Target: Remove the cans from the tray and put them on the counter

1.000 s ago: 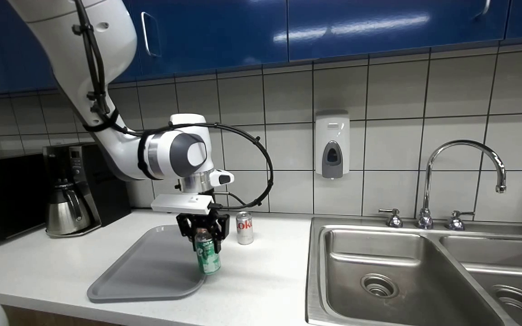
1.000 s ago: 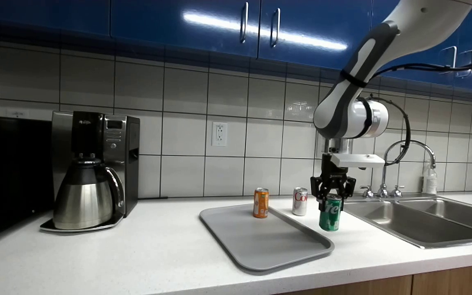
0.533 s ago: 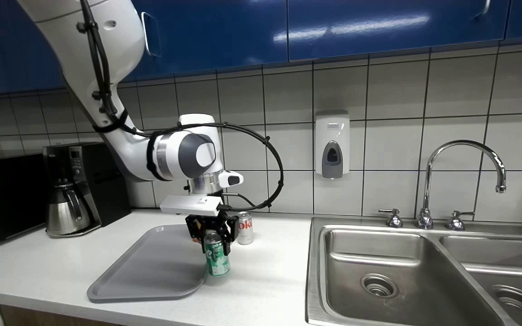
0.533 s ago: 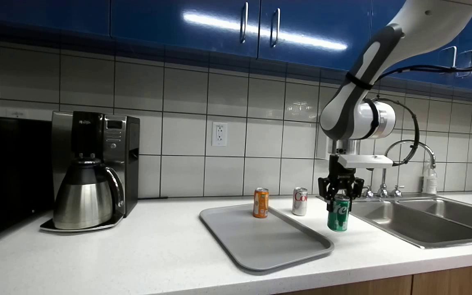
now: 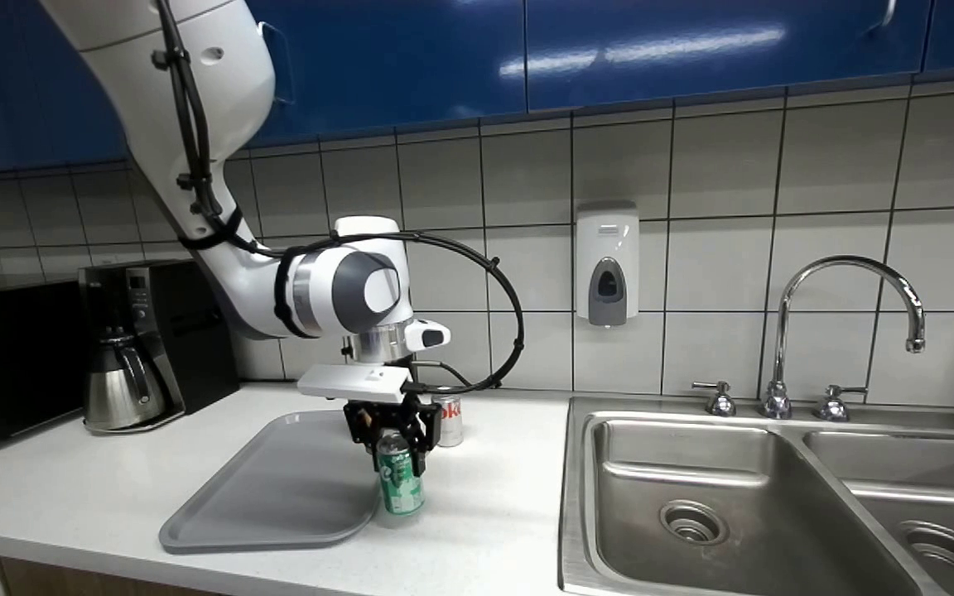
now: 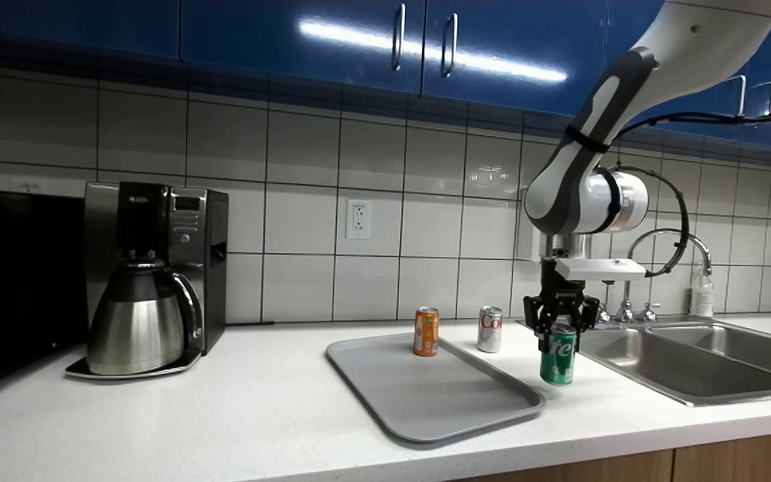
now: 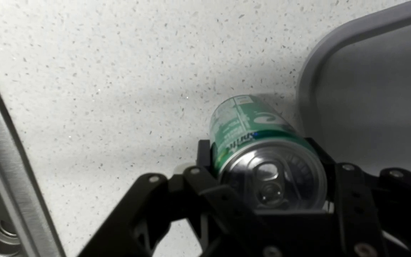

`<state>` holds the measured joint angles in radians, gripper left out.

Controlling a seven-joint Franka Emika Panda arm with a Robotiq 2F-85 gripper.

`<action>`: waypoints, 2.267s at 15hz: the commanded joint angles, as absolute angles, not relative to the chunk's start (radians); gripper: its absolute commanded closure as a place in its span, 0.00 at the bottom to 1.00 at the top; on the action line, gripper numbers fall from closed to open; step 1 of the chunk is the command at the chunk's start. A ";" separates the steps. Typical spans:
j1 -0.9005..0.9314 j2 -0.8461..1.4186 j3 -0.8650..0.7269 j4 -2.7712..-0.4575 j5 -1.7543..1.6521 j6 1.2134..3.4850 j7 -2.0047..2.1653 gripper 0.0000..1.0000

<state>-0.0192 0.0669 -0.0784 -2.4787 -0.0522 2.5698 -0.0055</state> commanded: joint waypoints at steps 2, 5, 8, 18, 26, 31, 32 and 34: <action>-0.037 0.077 -0.075 -2.460 -0.066 2.563 -0.020 0.62; -0.038 0.086 -0.075 -2.458 -0.065 2.562 -0.020 0.62; -0.039 0.092 -0.076 -2.456 -0.065 2.561 -0.020 0.62; -0.042 0.101 -0.075 -2.449 -0.056 2.561 -0.019 0.00; -0.034 0.043 -0.073 -2.476 -0.076 2.599 0.003 0.00; -0.025 0.003 -0.065 -2.488 -0.097 2.620 0.020 0.00; -0.023 -0.006 -0.062 -2.491 -0.102 2.624 0.022 0.00; -0.019 -0.023 -0.057 -2.498 -0.116 2.638 0.029 0.00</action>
<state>-0.0191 0.0330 -0.0716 -2.4616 -0.0766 2.6134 -0.0034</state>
